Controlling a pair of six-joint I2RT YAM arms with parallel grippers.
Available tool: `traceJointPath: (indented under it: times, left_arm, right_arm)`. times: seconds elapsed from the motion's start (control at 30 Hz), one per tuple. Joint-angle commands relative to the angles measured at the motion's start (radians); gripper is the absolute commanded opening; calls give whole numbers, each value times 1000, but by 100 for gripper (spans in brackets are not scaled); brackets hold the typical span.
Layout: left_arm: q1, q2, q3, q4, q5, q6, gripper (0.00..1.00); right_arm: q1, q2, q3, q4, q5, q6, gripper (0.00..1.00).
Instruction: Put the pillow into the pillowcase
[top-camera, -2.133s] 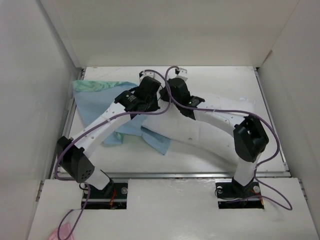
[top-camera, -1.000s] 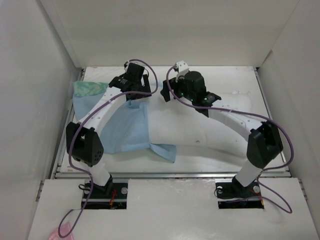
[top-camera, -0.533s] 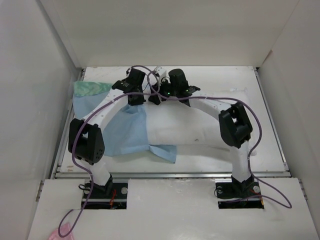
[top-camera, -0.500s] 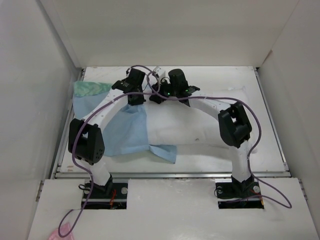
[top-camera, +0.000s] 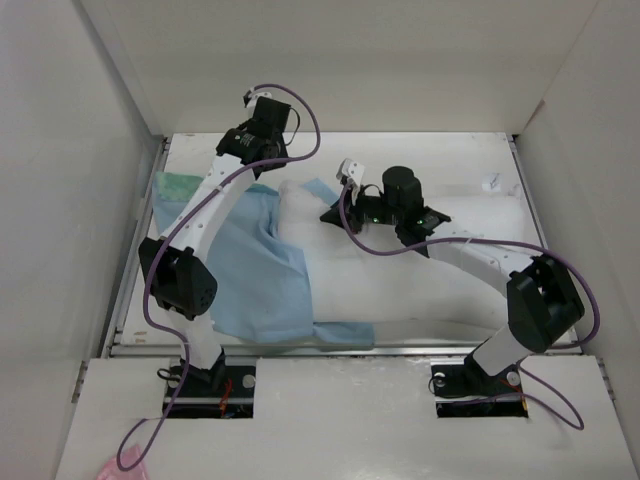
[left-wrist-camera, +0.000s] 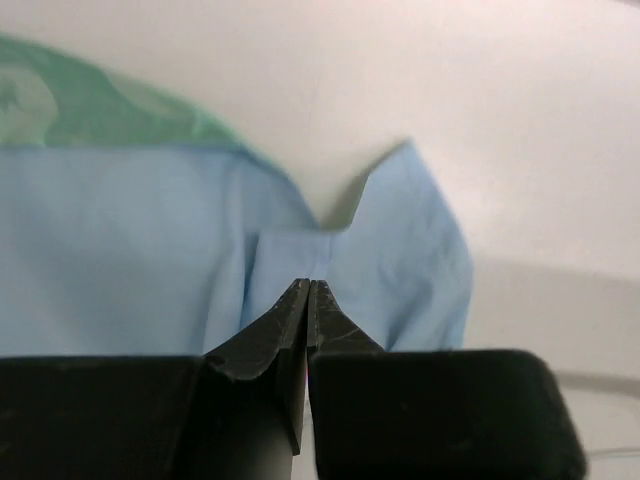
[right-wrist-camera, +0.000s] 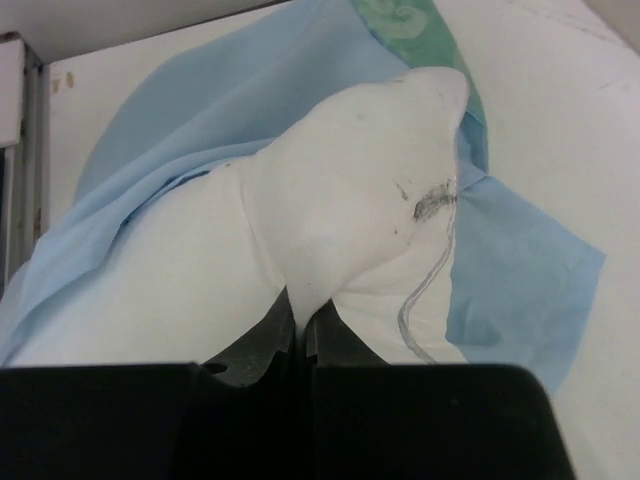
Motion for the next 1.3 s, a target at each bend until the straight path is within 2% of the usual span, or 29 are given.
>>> traceJointPath:
  times: [0.0,0.07,0.13,0.2,0.27,0.3,0.33,0.37,0.4,0.43,0.5,0.53,0.6,0.67,0.77,0.97,1.0,1.03,1.07,1.13,1.27]
  left_arm:
    - [9,31,140,-22,-67,3,0]
    - [9,51,209,-45,-47,14,0]
    - [-34,64,209,-84,-38,23,0]
    - [-43,64,136,-133,-7,9,0]
    - [-43,-13,21,-159,13,-26,0]
    - [-43,-52,-113,-159,37,-58,0]
    - [-43,-150,-180,-147,59,-72,4]
    - [-43,-203,-238,-125,94,-72,16]
    - [-43,-255,-338,-109,187,-82,44]
    - [-55,-353,-383,-73,227,-98,53]
    - [-68,-447,-472,-59,324,-108,68]
    - [-77,-447,-492,-59,338,-120,68]
    - [-77,-459,-523,-85,352,-131,76]
    - [-88,-441,-575,-85,375,-143,76]
    - [-97,-423,-604,-42,431,-132,61]
    - [-97,-335,-626,-4,422,-102,67]
    - [-97,-318,-613,-4,422,-91,49]
    - [-97,-294,-600,-4,422,-91,20]
    - [-97,-294,-589,-27,393,-91,0]
    - [-97,-294,-534,-61,277,-91,0]
    - [-16,-315,-423,-118,122,-80,0]
  right_arm:
    - [51,6,-60,85,-106,12,0]
    - [62,34,-60,59,-68,12,0]
    - [62,34,-84,59,52,23,0]
    - [53,12,-97,88,139,71,0]
    - [22,0,-107,100,176,112,0]
    - [11,0,-107,100,176,146,0]
    - [2,14,-107,100,185,163,0]
    - [-10,23,-97,100,186,173,0]
    - [-10,32,-97,74,186,189,0]
    - [-10,44,-83,65,196,189,0]
    - [-10,45,-83,65,196,198,0]
    - [-10,45,-83,65,196,198,0]
    - [-10,45,-83,65,196,198,0]
    - [-10,45,-83,65,196,198,0]
    - [-10,45,-83,53,205,198,0]
    - [-10,34,-83,52,205,198,0]
    - [-10,34,-83,52,205,189,0]
    - [-10,25,-83,52,205,189,0]
    - [-10,25,-92,52,216,189,0]
    - [-10,0,-106,42,216,189,0]
    - [0,-101,-163,8,267,154,0]
